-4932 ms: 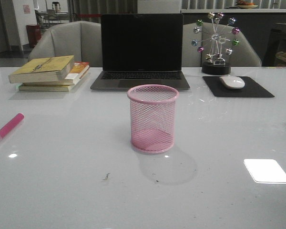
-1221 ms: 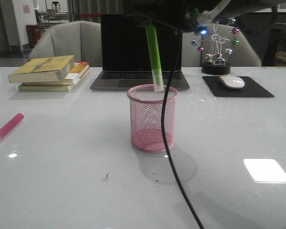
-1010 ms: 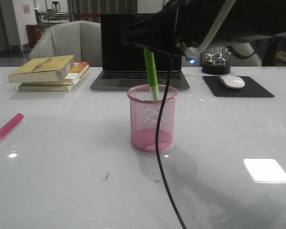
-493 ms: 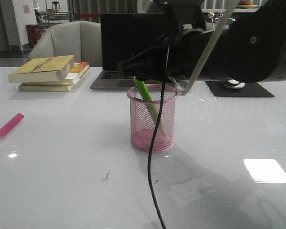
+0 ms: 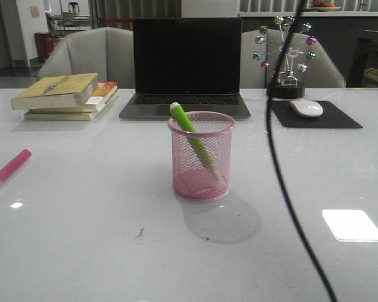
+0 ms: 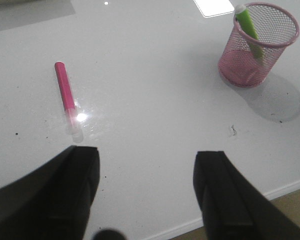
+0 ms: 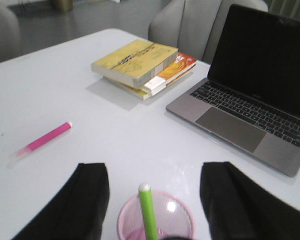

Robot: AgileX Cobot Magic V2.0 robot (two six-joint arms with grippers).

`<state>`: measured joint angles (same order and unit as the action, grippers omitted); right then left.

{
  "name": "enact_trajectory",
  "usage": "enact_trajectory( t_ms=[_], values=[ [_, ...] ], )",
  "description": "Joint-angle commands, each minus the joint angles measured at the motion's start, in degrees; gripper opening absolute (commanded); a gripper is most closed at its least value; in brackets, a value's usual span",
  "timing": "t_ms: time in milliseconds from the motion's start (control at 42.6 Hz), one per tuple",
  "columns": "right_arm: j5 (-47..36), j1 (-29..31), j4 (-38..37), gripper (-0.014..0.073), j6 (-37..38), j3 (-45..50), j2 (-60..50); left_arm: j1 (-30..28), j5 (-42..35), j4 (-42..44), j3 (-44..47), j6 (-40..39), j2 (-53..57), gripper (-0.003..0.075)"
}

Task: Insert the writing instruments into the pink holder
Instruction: 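Lower the green marker into the holder, open right gripper, withdraw, then lower the left gripper onto the pink marker and grasp it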

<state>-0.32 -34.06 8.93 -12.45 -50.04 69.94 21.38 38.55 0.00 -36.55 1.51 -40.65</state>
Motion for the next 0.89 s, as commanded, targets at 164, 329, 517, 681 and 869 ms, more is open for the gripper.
enact_trajectory(
  t_ms=[164,329,517,681,869],
  values=[
    [24.1,0.2,-0.9,0.0508,-1.8,-1.2,-13.7,0.4,-4.3,-0.6,-1.7,-0.1,-0.1,0.0475],
    [34.4,0.2,-2.5,0.0508,3.2,1.1,-17.0,0.4,-4.3,-0.6,-1.7,-0.1,-0.1,0.0475],
    [41.4,0.2,-8.9,0.0508,13.8,4.9,-18.6,0.4,-4.3,-0.6,-1.7,-0.1,-0.1,0.0475],
    [40.1,0.2,-11.7,0.0508,18.3,8.1,-20.2,0.2,-4.3,0.0,-1.7,-3.7,-0.5,0.0476],
    [35.2,0.2,-11.7,0.0508,18.3,8.5,-20.7,-3.6,-1.0,6.5,-4.7,-10.2,-8.1,0.0479]
  ],
)
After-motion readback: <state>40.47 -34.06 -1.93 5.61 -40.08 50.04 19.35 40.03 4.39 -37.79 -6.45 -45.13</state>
